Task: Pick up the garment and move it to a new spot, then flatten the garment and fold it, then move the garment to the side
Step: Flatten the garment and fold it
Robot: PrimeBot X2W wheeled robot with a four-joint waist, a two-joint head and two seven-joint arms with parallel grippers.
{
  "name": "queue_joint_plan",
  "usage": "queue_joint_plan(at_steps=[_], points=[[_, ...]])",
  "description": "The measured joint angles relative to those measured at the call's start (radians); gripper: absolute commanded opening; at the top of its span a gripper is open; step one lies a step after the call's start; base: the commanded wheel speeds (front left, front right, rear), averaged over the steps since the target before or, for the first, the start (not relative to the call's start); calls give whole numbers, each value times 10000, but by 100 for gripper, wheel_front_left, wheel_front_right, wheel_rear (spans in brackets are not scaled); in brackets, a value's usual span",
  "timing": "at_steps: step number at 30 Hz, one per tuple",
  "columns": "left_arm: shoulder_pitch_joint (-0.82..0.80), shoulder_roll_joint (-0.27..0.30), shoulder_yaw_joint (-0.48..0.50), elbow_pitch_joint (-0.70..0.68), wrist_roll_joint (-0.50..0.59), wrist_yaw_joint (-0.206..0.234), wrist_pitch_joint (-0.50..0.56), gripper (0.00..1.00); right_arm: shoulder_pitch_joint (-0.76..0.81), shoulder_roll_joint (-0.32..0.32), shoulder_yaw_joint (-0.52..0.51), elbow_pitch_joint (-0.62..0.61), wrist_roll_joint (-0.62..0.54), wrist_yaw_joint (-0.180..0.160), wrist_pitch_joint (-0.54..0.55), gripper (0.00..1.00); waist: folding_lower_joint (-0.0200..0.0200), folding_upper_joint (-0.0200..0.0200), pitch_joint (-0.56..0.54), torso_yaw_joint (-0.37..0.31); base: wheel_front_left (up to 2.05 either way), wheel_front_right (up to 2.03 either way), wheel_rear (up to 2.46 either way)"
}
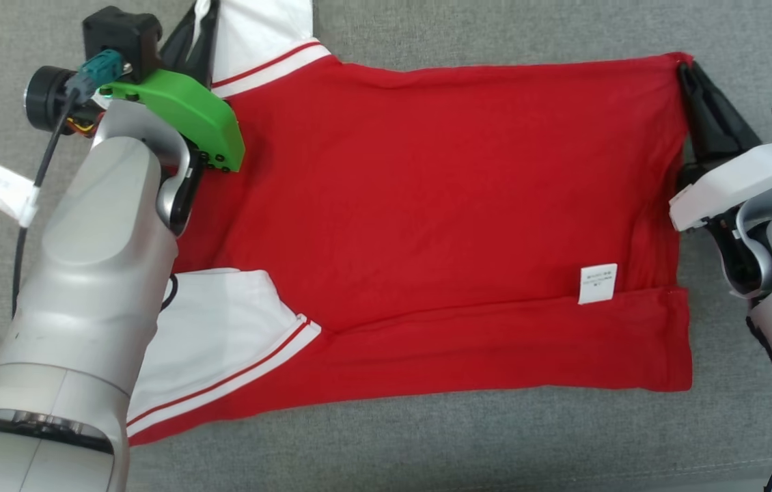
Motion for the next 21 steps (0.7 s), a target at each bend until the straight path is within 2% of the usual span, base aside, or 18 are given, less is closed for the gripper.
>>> queue_joint_plan(at_steps=[8,14,16,21], points=[[1158,589,399,-2575,151,447,-230,0,70,-391,-378,-993,-198,0,-382,0,0,0,-726,-52,0,0,0],[3642,997,807,-5252,217,892,-242,0,1105,-274,-291,-1377,-190,0,-410,0,0,0,-1257,-59,0,0,0],[4567,1043,970,-5881,213,1093,-242,0,1494,-194,-226,-1463,-100,0,-414,0,0,0,-1384,-53,0,0,0],[6568,1011,1087,-6698,31,1227,-242,0,2566,107,-117,-1588,140,-2,-430,0,0,0,-1591,-5,0,0,0]])
